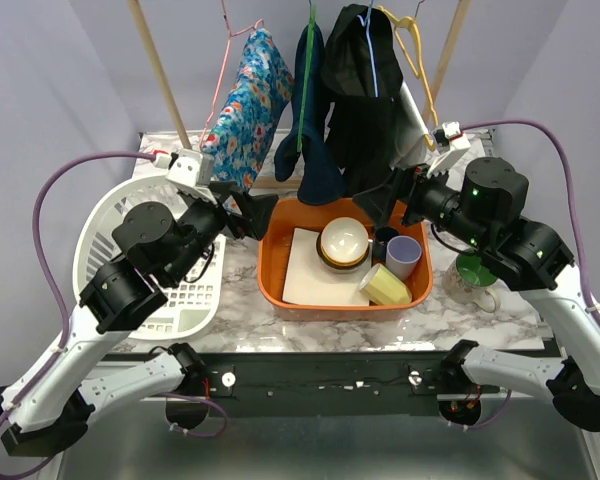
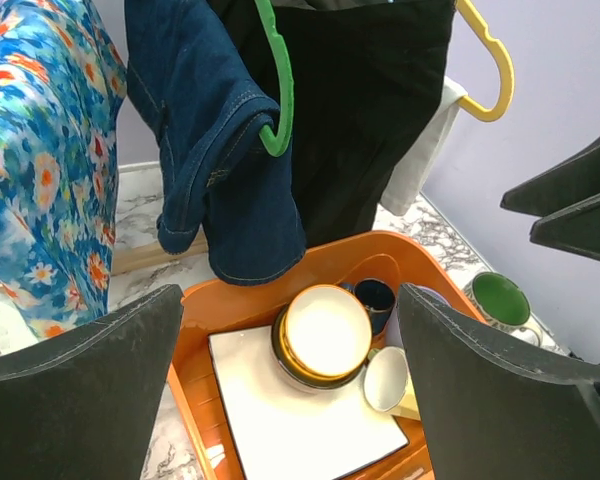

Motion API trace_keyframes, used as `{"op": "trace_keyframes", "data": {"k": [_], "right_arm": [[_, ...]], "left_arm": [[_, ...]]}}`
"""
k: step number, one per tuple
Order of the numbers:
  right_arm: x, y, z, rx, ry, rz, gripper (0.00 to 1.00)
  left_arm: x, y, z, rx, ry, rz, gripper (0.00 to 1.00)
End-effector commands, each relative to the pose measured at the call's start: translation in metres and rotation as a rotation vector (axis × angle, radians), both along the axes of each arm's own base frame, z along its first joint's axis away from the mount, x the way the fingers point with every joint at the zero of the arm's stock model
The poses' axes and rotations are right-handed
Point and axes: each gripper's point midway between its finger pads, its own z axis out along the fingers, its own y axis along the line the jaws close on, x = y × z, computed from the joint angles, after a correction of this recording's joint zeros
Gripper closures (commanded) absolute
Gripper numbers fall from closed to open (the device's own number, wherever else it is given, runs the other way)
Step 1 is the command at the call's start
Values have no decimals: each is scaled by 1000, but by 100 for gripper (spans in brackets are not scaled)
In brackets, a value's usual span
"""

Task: Remove the skirt from the hanger

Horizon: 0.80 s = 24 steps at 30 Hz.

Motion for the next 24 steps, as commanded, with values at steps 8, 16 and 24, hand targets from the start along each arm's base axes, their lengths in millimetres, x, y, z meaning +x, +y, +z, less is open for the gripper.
{"op": "trace_keyframes", "data": {"k": [8, 16, 24], "right_arm": [[-1, -3, 0, -10, -27, -3, 0], [-7, -1, 0, -3, -45, 33, 0], [-38, 13, 9, 30, -167, 240, 0]], "left_arm": [[5, -6, 10, 4, -25, -3, 1], [38, 24, 1, 121, 14, 253, 1], [82, 46, 28, 313, 25, 463, 6]]}}
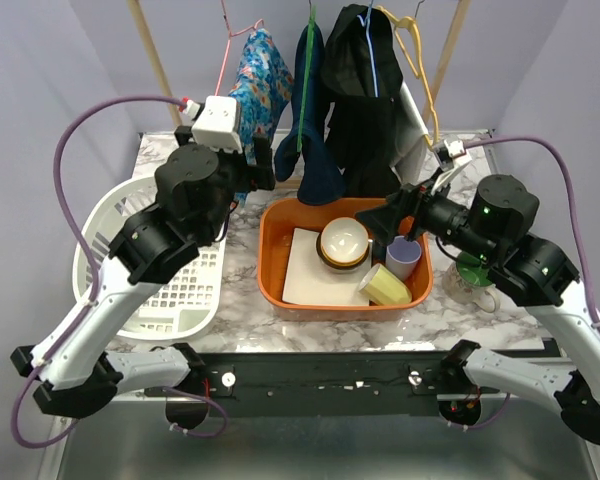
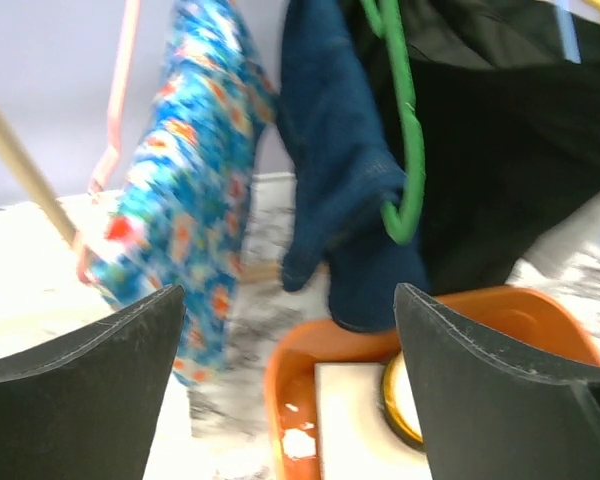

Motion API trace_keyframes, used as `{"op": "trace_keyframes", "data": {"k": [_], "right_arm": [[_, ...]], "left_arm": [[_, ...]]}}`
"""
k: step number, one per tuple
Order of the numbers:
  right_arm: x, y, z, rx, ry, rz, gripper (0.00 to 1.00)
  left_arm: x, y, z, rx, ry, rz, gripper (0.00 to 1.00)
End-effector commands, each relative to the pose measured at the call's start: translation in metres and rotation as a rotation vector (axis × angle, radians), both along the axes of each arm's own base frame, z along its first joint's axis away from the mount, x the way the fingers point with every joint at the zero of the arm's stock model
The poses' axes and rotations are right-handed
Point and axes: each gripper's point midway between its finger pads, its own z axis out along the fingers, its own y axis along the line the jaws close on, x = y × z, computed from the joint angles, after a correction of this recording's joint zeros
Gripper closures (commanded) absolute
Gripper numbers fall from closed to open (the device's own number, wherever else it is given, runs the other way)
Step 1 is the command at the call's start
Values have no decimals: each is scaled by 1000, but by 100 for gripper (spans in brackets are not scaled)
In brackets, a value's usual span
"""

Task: Remove the skirt from the hanger

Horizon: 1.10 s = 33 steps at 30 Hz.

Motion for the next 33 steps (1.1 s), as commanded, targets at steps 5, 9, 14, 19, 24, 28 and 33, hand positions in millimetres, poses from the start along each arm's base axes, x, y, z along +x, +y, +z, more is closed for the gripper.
{"op": "trace_keyframes", "data": {"k": [5, 9, 14, 19, 24, 28, 33], "right_arm": [[-37, 22, 23, 65, -150, 262, 2], [-45, 24, 22, 78, -144, 301, 4], [-51, 24, 18, 90, -147, 323, 6], [-56, 22, 21, 106, -159, 331, 7], [-58, 23, 22, 118, -153, 342, 8], [-62, 22, 26, 127, -150, 352, 8], [-65, 18, 30, 137, -160, 348, 8]], "left_arm": [[52, 17, 26, 102, 16, 123, 12], [74, 40, 30, 101, 54, 166, 14], [91, 57, 36, 102, 57, 159, 16], [109, 47, 11, 124, 140, 59, 26], [119, 42, 9, 134, 123, 37, 27], [129, 38, -1, 145, 139, 34, 28], [139, 41, -8, 172, 132, 61, 34]]}}
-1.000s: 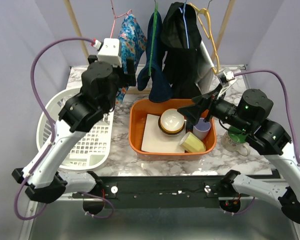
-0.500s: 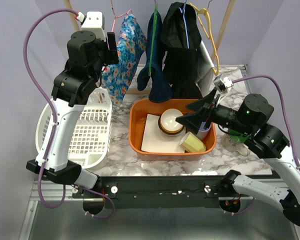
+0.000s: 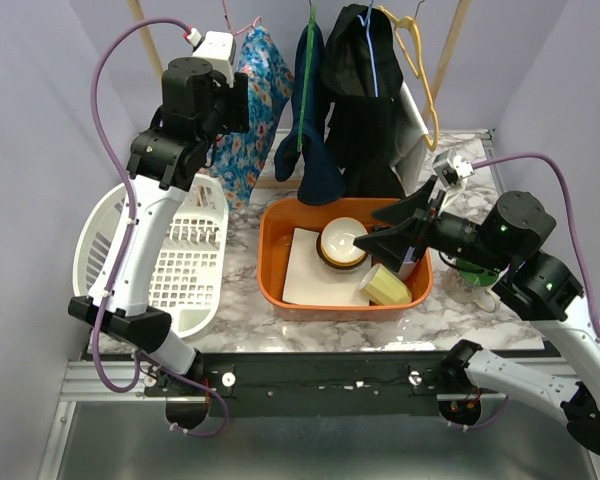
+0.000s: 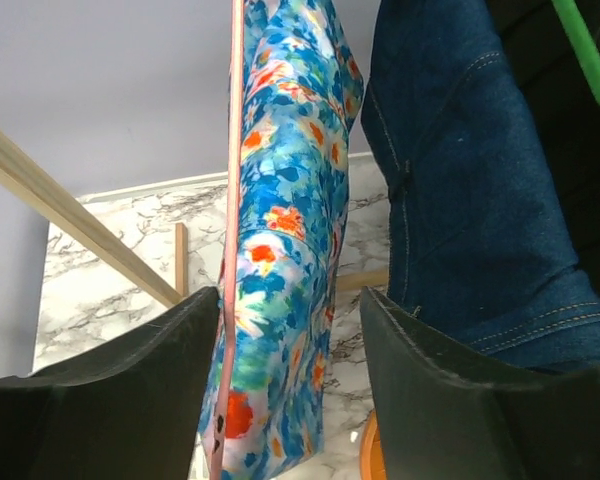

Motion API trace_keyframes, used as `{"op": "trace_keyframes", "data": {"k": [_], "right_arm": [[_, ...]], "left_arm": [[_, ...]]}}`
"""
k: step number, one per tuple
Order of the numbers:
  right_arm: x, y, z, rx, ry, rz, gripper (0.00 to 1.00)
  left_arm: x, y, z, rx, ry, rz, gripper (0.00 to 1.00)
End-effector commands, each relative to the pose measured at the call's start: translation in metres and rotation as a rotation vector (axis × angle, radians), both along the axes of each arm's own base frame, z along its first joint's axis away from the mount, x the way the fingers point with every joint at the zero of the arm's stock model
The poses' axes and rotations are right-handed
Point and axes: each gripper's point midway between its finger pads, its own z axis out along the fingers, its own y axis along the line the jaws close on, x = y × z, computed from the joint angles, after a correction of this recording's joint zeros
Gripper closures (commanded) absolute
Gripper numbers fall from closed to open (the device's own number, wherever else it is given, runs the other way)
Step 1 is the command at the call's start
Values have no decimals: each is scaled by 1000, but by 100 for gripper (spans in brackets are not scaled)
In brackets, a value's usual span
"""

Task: Remove the skirt from the hanger

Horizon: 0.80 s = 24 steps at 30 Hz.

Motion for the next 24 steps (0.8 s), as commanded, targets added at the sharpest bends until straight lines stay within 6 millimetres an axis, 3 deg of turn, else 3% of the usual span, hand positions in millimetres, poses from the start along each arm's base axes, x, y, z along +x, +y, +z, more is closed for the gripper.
{"op": "trace_keyframes", "data": {"k": [1, 5, 8, 11, 16, 18, 20, 24], "right_arm": [[-11, -3, 12, 33, -27, 28, 8], [-12, -3, 12, 42, -24, 31, 8], [-14, -2, 14, 50, -26, 43, 8], [-14, -2, 18, 59, -27, 44, 8], [-15, -1, 21, 64, -24, 47, 8], [-15, -2, 24, 67, -30, 46, 8], [-16, -3, 25, 69, -32, 44, 8], [-16, -4, 27, 73, -37, 40, 8]], "left_arm": [[7, 0, 1, 26, -27, -6, 35], [10, 4, 5, 65, -44, 4, 38], [14, 9, 5, 92, -45, 25, 51], [18, 10, 6, 126, -56, 25, 57], [26, 5, -1, 129, -41, 10, 58], [29, 6, -1, 131, -44, 27, 64], [32, 7, -1, 131, -47, 35, 83], [31, 5, 10, 99, -73, 38, 100]]}}
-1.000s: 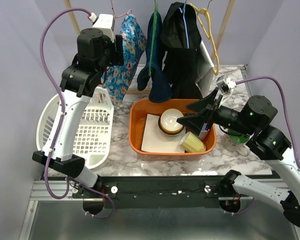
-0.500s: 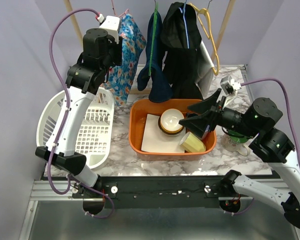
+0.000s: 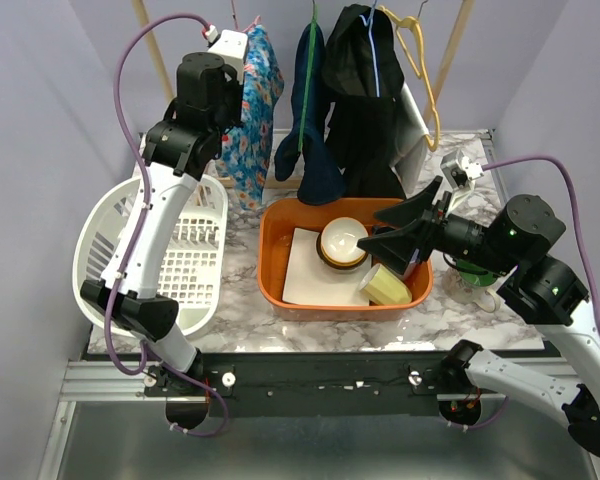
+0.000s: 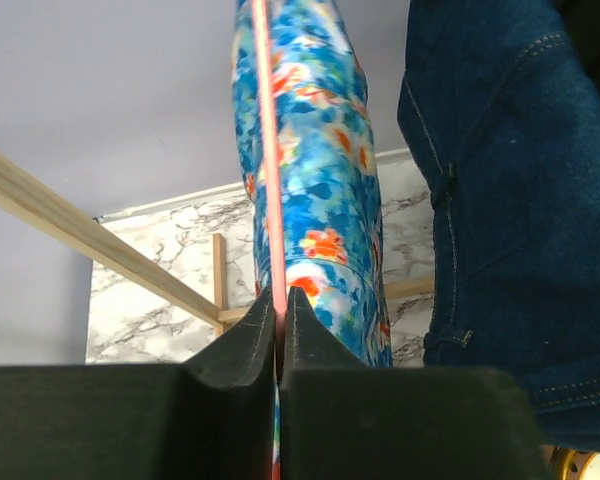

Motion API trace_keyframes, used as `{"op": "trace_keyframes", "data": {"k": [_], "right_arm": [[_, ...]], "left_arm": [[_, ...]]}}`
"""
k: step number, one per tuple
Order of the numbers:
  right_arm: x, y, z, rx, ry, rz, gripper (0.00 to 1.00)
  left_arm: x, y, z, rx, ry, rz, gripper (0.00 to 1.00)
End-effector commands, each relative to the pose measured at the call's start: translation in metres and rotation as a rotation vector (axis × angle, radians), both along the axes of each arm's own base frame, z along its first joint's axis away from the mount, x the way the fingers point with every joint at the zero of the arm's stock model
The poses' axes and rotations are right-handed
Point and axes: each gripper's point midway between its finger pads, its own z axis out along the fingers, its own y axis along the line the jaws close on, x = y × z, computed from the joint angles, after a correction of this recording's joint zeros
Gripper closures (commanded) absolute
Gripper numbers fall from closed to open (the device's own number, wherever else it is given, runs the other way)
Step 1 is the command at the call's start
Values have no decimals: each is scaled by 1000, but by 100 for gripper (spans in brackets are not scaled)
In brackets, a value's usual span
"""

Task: Remove the skirt from the hanger

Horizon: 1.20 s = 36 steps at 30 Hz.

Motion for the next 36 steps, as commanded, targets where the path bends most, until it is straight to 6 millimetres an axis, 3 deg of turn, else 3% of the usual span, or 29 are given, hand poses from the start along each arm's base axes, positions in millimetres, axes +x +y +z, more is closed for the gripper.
{"op": "trace_keyframes", "data": {"k": [1, 10, 19, 27, 33, 36], "right_arm": [[-8, -2, 18, 38, -35, 21, 8], [-9, -5, 23, 56, -50, 12, 8], [-6, 1, 22, 62, -37, 19, 8], [2, 4, 27, 50, -18, 1, 8], [8, 8, 30, 37, 1, -8, 8], [19, 12, 41, 23, 16, -32, 8]], "left_arm": [[0, 3, 31, -40, -81, 16, 100], [-4, 2, 65, -107, -170, 8, 100], [-25, 14, 103, -121, -259, 28, 100], [-39, 18, 89, -110, -212, 21, 100], [-63, 25, 97, -145, -221, 18, 100], [-74, 30, 92, -161, -196, 33, 100]]}}
